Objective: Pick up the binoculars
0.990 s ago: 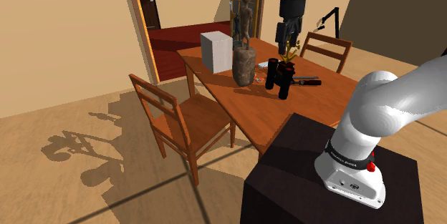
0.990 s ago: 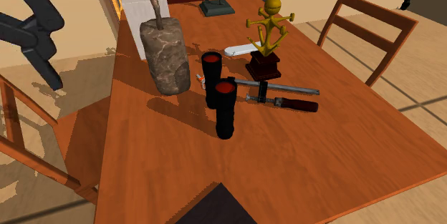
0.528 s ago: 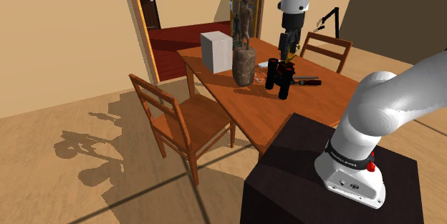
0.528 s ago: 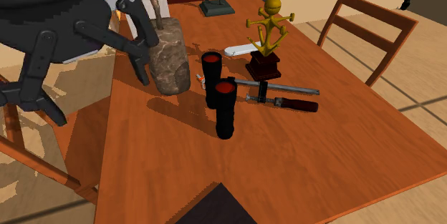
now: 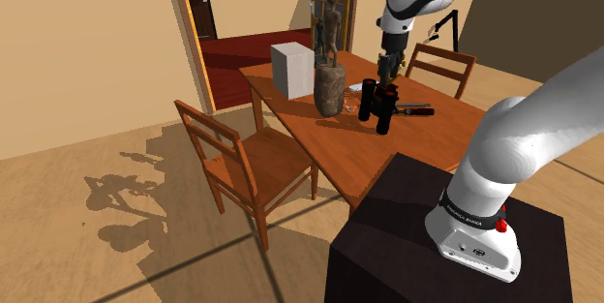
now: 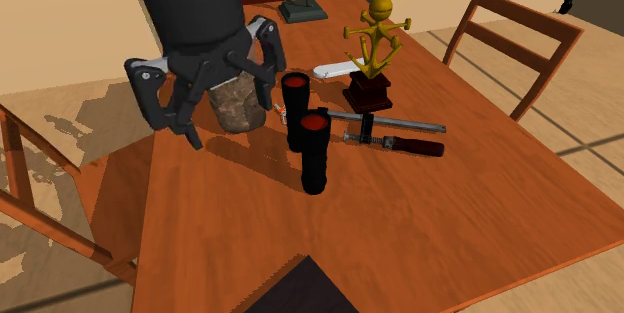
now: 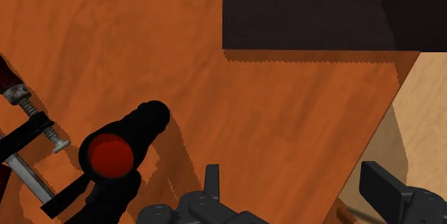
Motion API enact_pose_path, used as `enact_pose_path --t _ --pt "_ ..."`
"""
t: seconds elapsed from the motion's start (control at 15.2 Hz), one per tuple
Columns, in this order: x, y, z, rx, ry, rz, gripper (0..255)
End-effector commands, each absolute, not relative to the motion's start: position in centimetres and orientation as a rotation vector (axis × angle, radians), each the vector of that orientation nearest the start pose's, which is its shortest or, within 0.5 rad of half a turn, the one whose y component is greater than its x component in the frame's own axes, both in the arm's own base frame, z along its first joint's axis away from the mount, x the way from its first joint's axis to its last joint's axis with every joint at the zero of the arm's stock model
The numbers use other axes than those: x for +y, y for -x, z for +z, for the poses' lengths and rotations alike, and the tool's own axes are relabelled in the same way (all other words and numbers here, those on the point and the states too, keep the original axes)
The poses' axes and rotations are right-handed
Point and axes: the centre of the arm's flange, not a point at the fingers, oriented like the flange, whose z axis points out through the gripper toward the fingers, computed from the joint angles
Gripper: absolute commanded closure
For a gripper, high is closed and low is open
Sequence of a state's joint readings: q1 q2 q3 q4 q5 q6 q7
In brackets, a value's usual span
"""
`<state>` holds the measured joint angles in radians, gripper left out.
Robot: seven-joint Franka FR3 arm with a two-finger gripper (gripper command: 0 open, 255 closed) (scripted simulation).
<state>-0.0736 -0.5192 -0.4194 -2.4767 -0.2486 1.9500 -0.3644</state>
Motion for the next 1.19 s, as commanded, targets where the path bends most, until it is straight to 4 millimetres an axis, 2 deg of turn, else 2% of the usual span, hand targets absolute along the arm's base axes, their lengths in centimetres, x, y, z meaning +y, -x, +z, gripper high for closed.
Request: enact_pose_path --t 0.0,0.79,1.12 --pt "-23.2 -34.2 43.9 -0.047 3.153 0.057 0" --pt "-36.0 -38.1 35.8 -0.109 3.155 0.000 0" --pt "-36.2 -38.2 33.6 -0.109 3.155 -0.001 0"
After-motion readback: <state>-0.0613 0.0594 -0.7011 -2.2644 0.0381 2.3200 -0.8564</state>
